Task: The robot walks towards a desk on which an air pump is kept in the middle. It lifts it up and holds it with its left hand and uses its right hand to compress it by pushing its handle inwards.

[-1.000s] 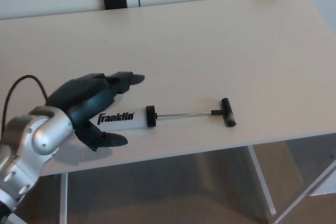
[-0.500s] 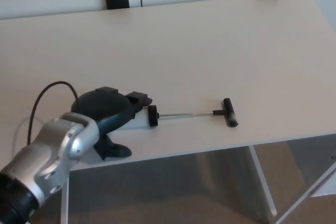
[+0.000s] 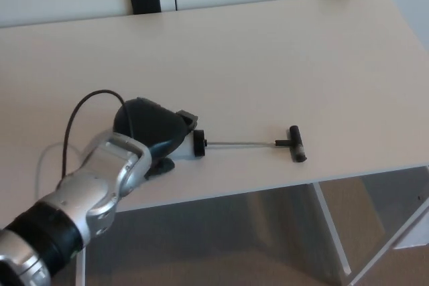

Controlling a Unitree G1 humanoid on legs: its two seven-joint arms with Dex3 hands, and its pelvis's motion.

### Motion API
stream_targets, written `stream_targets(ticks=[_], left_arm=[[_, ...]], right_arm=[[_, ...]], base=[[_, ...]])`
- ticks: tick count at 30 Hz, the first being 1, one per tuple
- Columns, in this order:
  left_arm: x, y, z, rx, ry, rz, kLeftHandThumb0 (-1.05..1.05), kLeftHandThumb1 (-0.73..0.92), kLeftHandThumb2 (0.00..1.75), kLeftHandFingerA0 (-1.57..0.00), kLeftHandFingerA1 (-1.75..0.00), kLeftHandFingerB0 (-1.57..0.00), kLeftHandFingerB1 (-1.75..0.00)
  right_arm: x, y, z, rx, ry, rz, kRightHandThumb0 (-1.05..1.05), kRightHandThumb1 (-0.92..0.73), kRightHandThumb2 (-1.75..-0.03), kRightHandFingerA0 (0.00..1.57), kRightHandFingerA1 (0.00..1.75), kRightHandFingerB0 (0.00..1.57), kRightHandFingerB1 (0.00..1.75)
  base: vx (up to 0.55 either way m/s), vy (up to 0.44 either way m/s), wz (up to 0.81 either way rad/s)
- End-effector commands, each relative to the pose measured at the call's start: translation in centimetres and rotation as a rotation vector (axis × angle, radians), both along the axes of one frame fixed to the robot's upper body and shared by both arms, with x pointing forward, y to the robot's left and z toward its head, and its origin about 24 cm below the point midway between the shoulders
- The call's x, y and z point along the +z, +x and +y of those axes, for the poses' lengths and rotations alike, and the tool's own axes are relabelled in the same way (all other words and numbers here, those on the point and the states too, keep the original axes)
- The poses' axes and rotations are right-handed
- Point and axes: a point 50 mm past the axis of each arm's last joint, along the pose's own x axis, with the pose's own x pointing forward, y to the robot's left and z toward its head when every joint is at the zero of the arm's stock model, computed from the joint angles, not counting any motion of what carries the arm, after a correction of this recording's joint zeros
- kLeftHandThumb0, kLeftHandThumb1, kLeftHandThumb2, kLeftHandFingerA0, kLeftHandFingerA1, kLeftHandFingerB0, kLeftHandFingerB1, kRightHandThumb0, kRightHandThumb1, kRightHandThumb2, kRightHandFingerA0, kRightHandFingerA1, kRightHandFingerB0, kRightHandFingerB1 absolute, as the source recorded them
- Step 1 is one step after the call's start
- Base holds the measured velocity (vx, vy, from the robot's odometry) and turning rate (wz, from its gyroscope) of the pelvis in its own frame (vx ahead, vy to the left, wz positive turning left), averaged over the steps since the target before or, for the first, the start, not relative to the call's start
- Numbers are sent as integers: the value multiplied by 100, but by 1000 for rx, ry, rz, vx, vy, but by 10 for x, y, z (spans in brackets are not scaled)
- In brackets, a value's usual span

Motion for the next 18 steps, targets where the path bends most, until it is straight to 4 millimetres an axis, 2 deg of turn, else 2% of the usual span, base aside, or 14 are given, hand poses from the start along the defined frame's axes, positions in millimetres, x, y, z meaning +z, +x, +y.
stream_targets(ticks=[1,2,3,4,6,7,9,10,12,13,14,16,17,18], left_arm=[[-34,-15,18,61,121,10,-33,73,63,-79,-137,-72,-79],[-34,-15,18,53,131,1,-30,68,61,-79,-129,-71,-75],[-34,-16,19,46,138,-5,-30,68,61,-79,-129,-71,-75],[-34,-16,20,42,135,-10,-28,55,59,-78,-137,-73,-61],[-34,-17,22,41,127,-14,-28,55,59,-78,-137,-73,-61],[-33,-16,24,41,129,-15,-30,60,61,-75,-141,-71,-72],[-32,-14,26,41,135,-17,-30,60,61,-75,-141,-71,-72],[-30,-15,30,41,102,-16,-28,61,60,-73,-140,-69,-61],[-28,-16,33,41,60,-16,-28,61,60,-73,-140,-69,-61],[-26,-17,35,34,37,-22,-28,64,59,-73,-133,-69,-58],[-25,-18,36,28,25,-27,-28,64,59,-73,-133,-69,-58],[-19,-20,39,18,-37,-34,-27,69,61,-74,-125,-68,-63],[-19,-20,39,18,-37,-34,-27,69,61,-74,-125,-68,-63],[-16,-21,41,26,-79,-38,-28,74,62,-74,-121,-66,-65]], right_arm=[[8,-2,-5,-12,30,-7,-33,-74,-61,63,44,45,38],[10,-2,-5,-11,33,-14,-35,-73,-61,65,45,45,39],[11,-2,-5,-11,35,-19,-35,-73,-61,65,45,45,39],[15,-2,-4,-11,40,-29,-36,-73,-61,65,46,45,39],[18,-2,-4,-11,47,-38,-36,-73,-61,65,46,45,39],[23,0,-4,-7,42,-55,-36,-73,-61,62,46,44,39],[28,2,-3,-2,35,-75,-36,-73,-61,62,46,44,39],[39,6,-2,-9,35,-136,-31,-75,-62,60,46,43,40],[54,10,-1,-18,39,-207,-31,-75,-62,60,46,43,40],[64,13,0,-29,43,-239,-34,-75,-62,57,43,40,38],[69,15,1,-36,46,-251,-34,-75,-62,57,43,40,38],[94,24,-1,-60,34,-347,-44,-75,-62,47,39,34,35],[94,24,-1,-60,34,-347,-44,-75,-62,47,39,34,35],[105,31,-2,-69,20,-426,-49,-57,-95,32,54,16,46]], base=[[0,0,0],[0,0,0],[0,0,0],[0,0,0],[0,0,0],[0,0,0],[0,0,0],[0,0,0],[0,0,0],[0,0,0],[0,0,0],[0,0,0],[0,0,0],[0,0,0]])
